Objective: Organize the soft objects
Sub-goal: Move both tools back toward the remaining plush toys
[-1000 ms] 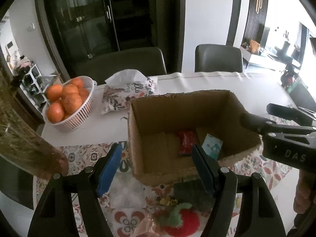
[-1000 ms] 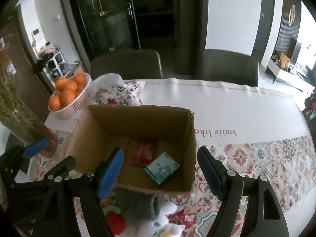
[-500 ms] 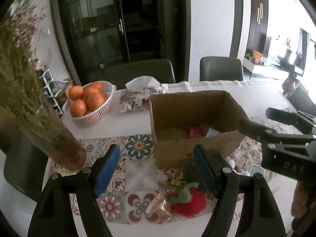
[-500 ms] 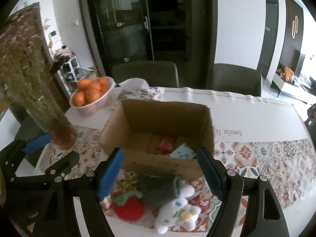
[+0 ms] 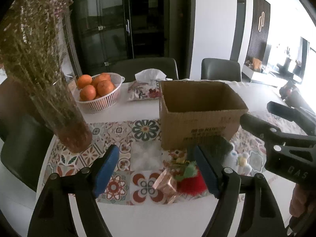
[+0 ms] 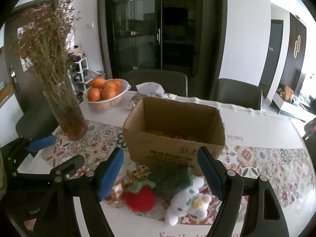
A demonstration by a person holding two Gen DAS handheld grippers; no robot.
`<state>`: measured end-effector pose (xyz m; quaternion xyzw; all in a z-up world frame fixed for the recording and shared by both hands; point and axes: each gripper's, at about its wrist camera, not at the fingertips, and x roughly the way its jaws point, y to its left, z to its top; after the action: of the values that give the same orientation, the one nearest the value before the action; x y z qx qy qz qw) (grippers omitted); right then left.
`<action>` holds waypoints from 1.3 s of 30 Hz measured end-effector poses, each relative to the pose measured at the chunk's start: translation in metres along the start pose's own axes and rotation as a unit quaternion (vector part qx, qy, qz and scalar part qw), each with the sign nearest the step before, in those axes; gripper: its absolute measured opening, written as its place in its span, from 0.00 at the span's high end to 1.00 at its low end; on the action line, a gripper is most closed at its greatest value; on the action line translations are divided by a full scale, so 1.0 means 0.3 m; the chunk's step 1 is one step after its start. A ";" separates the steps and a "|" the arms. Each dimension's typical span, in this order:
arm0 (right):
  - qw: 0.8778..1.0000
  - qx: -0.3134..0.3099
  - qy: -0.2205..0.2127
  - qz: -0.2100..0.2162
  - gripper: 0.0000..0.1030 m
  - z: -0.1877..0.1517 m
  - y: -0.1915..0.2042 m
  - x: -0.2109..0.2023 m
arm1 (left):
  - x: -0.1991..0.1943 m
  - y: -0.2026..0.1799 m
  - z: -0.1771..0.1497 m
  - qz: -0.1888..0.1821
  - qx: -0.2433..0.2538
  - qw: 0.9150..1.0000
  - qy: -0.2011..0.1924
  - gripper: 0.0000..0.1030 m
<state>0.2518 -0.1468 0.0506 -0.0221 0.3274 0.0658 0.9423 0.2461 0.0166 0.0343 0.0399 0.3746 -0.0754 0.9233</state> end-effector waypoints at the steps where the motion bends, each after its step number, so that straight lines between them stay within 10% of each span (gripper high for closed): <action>1: 1.000 0.001 -0.002 0.001 0.24 -0.012 0.007 -0.005 | -0.006 0.006 -0.016 -0.001 0.001 1.000 -0.003 0.24; 16: 0.999 0.025 -0.012 0.022 0.24 -0.201 0.066 0.005 | -0.028 0.024 -0.192 -0.011 0.027 0.999 -0.037 0.23; 39: 0.998 0.027 0.056 0.015 0.24 -0.361 0.081 0.201 | 0.199 0.051 -0.360 -0.075 0.002 0.997 0.019 0.24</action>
<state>0.2286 -0.1253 -0.0717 0.0043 0.3815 0.0695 0.9217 0.2169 0.0390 -0.0846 0.0145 0.3940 -0.1446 0.9075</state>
